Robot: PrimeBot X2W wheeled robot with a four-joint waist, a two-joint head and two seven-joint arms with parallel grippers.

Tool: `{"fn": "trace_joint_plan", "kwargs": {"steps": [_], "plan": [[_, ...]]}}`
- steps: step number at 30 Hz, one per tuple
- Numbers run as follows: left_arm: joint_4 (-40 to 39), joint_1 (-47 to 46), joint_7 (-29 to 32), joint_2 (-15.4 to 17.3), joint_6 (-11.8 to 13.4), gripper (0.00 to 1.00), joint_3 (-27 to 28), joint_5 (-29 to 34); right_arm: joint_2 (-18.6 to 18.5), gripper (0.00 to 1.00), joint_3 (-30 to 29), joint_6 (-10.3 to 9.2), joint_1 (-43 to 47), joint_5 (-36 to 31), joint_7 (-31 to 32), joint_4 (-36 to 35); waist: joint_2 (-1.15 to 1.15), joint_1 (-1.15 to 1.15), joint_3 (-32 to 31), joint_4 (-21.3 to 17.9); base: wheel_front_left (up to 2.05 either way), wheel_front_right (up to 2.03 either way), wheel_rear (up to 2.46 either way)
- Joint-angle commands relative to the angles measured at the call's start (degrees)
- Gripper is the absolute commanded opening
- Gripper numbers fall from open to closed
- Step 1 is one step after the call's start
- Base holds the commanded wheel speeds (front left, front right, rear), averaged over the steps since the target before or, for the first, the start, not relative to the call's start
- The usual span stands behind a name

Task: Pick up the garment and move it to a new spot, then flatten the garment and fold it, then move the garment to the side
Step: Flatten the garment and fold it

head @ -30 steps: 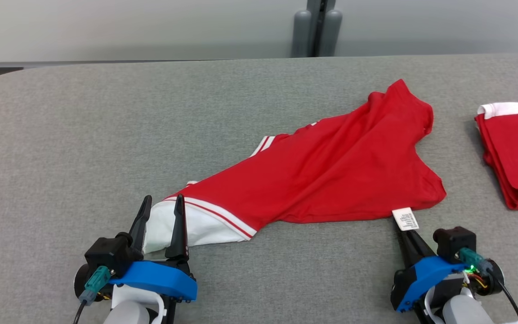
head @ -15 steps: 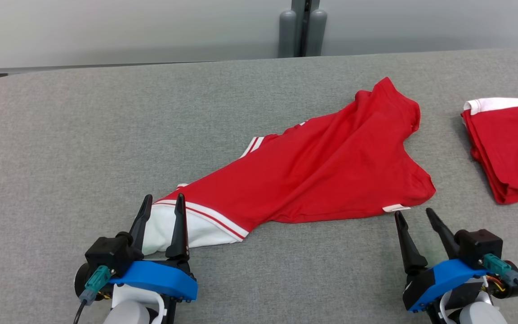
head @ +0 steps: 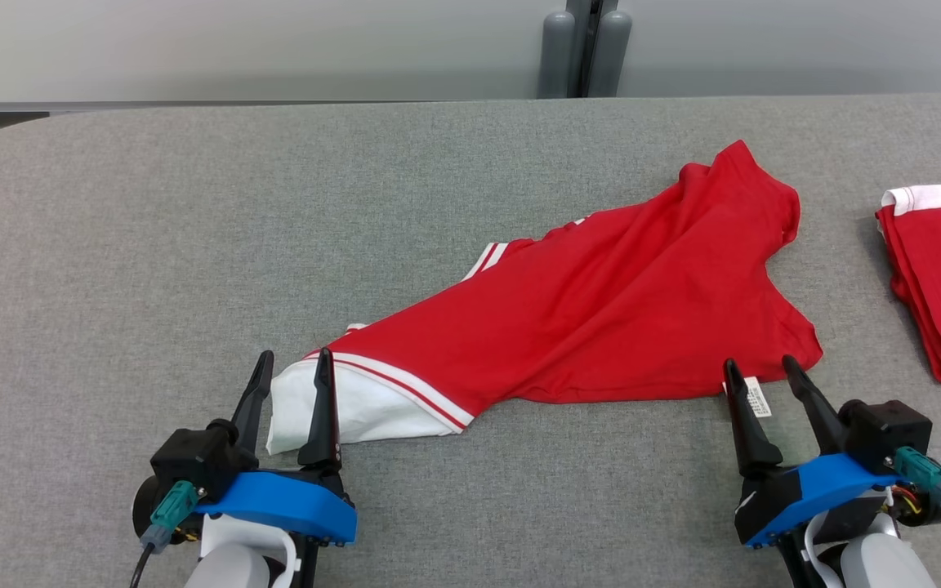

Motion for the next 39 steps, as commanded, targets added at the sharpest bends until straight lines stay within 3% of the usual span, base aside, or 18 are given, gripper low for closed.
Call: {"fn": "trace_joint_plan", "kwargs": {"steps": [1,6,14,15,16,17,18,26,29,30,39], "plan": [[-0.2,-0.6,-0.3,0.3,0.2,1.00,0.2,0.4,0.1,1.00,0.3,0.00,-0.1,0.7,0.8,-0.1,0.00,0.00,0.0,0.0,0.00,0.00,0.00],[-0.1,-0.8,-0.3,0.2,0.1,1.00,0.1,0.4,0.0,1.00,-0.4,0.00,-0.1,0.9,3.3,2.9,0.00,0.00,0.2,-0.1,0.00,0.00,0.00],[0.3,-1.0,-0.3,0.4,0.0,1.00,0.1,0.5,0.0,0.99,-0.5,0.00,-2.6,4.2,2.0,7.3,0.00,0.00,0.5,-0.1,0.00,0.00,0.00],[0.4,-1.0,-0.3,0.5,0.0,1.00,0.1,0.5,0.0,0.91,-0.3,0.00,-2.8,4.4,1.8,7.7,0.00,0.00,0.5,-0.1,0.00,0.00,0.00],[0.4,-1.0,-0.3,0.5,0.0,1.00,0.1,0.5,0.0,0.65,-0.1,0.00,-3.0,4.5,1.7,8.1,0.00,0.00,0.5,-0.1,0.00,0.00,0.00],[0.5,-1.1,-0.3,0.5,0.1,1.00,0.1,0.5,0.0,0.49,0.2,0.00,-3.2,4.9,1.6,8.5,0.00,0.00,0.5,-0.1,0.00,0.00,0.00],[0.5,-1.1,-0.3,0.5,0.1,1.00,0.1,0.5,0.0,0.44,0.4,0.00,-3.5,5.4,1.6,9.0,0.00,0.00,0.5,-0.1,0.00,0.00,0.00],[0.4,-1.1,-0.3,0.6,0.1,1.00,0.0,0.5,0.0,0.29,1.5,0.00,-5.0,7.4,1.2,12.0,0.00,0.00,0.5,-0.1,0.00,0.00,0.00],[0.4,-1.1,-0.3,0.6,0.3,1.00,-0.1,0.5,0.0,0.15,1.6,0.00,-5.3,7.7,0.7,13.0,0.00,0.00,0.5,-0.1,0.00,0.00,0.00],[0.4,-1.1,-0.3,0.6,0.3,1.00,-0.1,0.5,0.0,0.02,1.8,0.00,-5.4,8.1,0.7,13.2,0.00,0.00,0.5,-0.1,0.00,0.00,0.00],[0.3,-0.3,-0.3,0.7,0.4,1.00,0.2,0.2,0.0,0.00,2.7,0.00,-2.1,10.0,-0.1,10.1,0.00,0.00,0.0,-0.7,0.00,0.00,0.00]]}}
